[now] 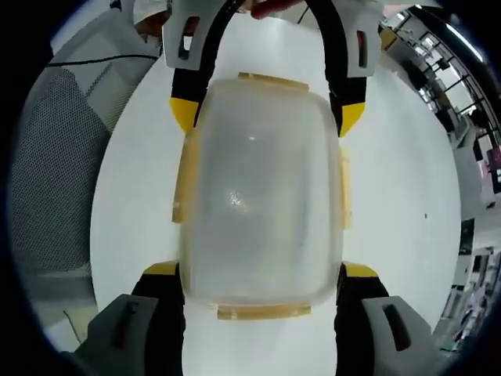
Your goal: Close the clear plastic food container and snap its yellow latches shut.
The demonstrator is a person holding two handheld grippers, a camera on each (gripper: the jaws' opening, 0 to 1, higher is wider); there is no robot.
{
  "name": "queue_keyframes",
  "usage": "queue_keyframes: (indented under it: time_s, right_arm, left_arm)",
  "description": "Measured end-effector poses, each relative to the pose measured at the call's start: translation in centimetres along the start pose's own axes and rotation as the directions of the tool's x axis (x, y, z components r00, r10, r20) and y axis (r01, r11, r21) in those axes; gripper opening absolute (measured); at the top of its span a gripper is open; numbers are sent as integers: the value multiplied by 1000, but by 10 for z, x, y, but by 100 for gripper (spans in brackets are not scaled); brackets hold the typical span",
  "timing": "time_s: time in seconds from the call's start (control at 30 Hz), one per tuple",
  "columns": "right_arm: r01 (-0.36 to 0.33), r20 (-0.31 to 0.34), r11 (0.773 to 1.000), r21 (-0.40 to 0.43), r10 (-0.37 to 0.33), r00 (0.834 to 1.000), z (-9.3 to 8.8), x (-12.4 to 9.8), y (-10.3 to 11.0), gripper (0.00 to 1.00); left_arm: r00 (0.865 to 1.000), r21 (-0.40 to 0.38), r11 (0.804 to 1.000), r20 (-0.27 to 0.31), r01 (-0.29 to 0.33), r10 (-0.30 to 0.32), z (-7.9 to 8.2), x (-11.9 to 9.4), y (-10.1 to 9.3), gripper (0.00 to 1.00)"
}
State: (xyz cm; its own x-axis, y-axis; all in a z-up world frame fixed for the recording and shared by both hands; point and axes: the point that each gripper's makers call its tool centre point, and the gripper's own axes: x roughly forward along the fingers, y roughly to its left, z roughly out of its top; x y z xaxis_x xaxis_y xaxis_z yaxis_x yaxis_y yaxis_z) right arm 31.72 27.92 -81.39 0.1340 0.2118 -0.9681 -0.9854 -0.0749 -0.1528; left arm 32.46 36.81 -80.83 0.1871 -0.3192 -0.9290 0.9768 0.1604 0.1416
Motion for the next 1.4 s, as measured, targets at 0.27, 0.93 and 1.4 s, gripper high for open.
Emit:
queue_keyframes:
  time_s: [0.27,0.93,1.4]
  right_arm:
    - [5,-2,999,36,-5,1000,3,2,-9,77]
    - [-1,-29,999,55,3,1000,2,8,-51,78]
    - [-15,-16,995,99,17,1000,-1,13,-71,79]
  left_arm:
    - [1000,31,999,20,16,-17,-2,1,13,79]
    - [999,33,999,36,25,-26,-1,8,56,80]
    - [999,54,998,40,30,-32,3,12,76,81]
